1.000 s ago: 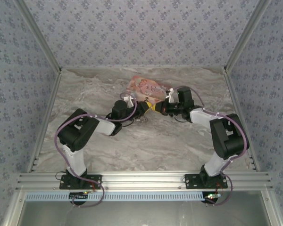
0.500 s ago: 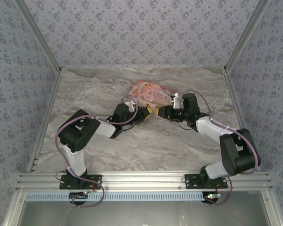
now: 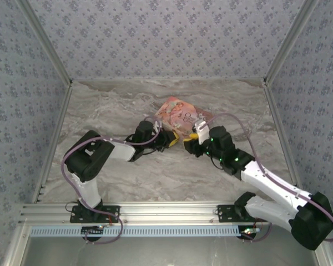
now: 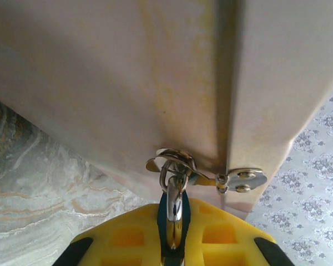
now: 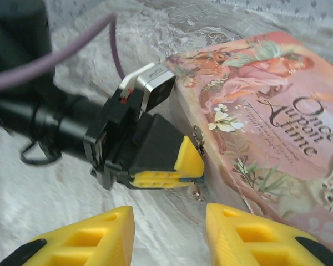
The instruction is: Unlock a padlock with a key
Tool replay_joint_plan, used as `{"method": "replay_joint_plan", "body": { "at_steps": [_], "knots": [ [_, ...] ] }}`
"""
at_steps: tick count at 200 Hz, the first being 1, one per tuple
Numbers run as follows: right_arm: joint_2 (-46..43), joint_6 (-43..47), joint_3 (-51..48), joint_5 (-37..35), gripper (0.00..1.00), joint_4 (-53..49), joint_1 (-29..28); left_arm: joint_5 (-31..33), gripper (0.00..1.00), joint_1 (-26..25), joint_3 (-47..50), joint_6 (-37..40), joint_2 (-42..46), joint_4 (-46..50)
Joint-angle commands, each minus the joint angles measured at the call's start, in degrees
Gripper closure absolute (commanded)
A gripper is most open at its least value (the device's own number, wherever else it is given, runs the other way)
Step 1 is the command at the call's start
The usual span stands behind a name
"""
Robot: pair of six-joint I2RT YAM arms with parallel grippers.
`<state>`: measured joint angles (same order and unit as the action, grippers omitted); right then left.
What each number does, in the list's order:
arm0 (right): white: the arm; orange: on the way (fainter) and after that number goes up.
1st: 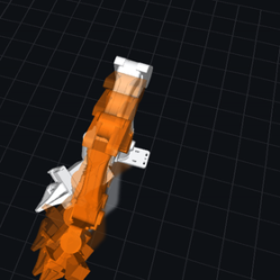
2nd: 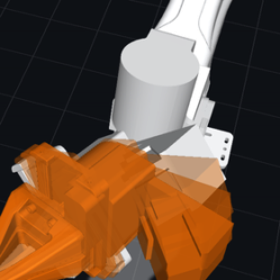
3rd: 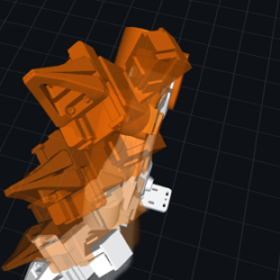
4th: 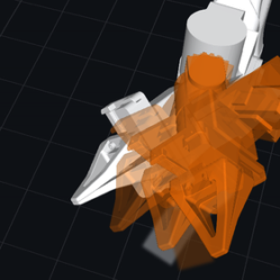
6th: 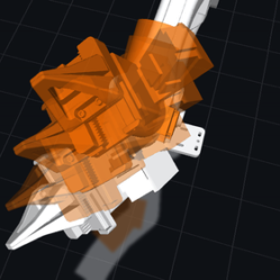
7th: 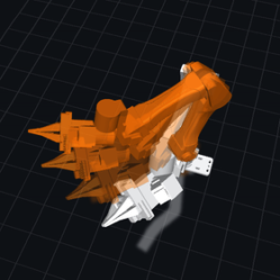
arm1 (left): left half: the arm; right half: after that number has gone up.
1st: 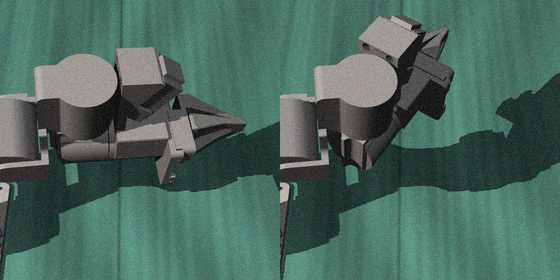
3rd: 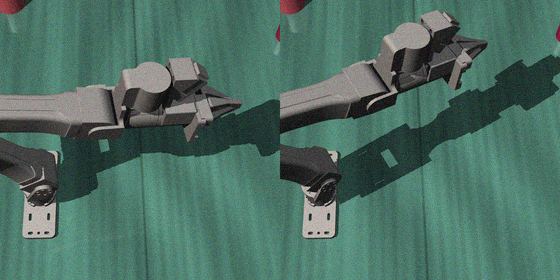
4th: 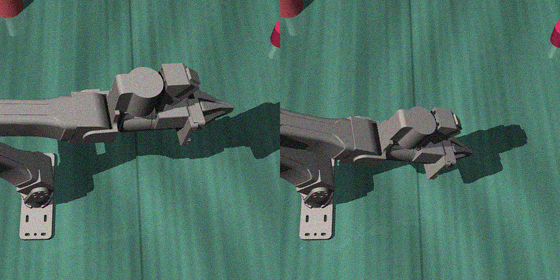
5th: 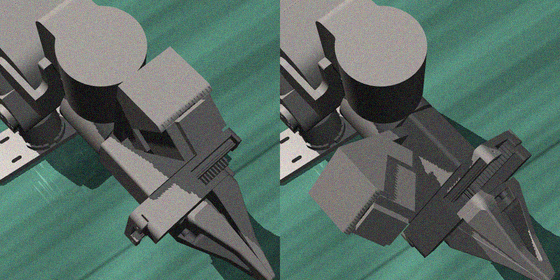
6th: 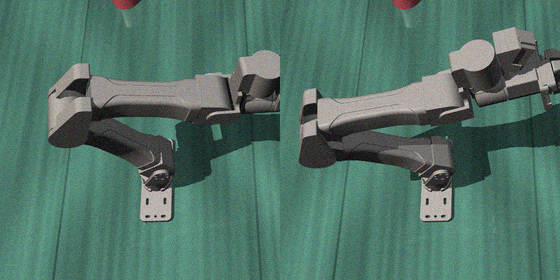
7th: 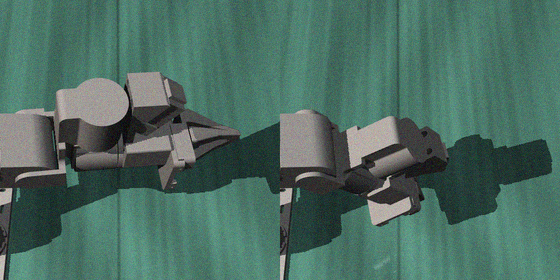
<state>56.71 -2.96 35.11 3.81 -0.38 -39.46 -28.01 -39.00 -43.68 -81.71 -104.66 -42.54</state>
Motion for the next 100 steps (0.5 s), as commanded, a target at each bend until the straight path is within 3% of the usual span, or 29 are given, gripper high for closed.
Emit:
{"method": "replay_joint_plan", "body": {
  "at_steps": [1,33,100],
  "knots": [
    [1.3,14.1,-1.8,-13.7,0.59,3.7,-5.3,-3.1,1.00,0.1,-2.7,-2.6,3.6,1.9],
    [4.9,29.4,-5.1,-21.2,0.56,11.4,-11.5,-3.5,1.00,0.3,-4.1,-3.8,4.7,7.3],
    [9.7,42.7,-5.5,-25.3,0.54,15.4,-11.8,-4.9,1.00,1.1,-5.1,-8.9,5.7,7.6]
  ]
}}
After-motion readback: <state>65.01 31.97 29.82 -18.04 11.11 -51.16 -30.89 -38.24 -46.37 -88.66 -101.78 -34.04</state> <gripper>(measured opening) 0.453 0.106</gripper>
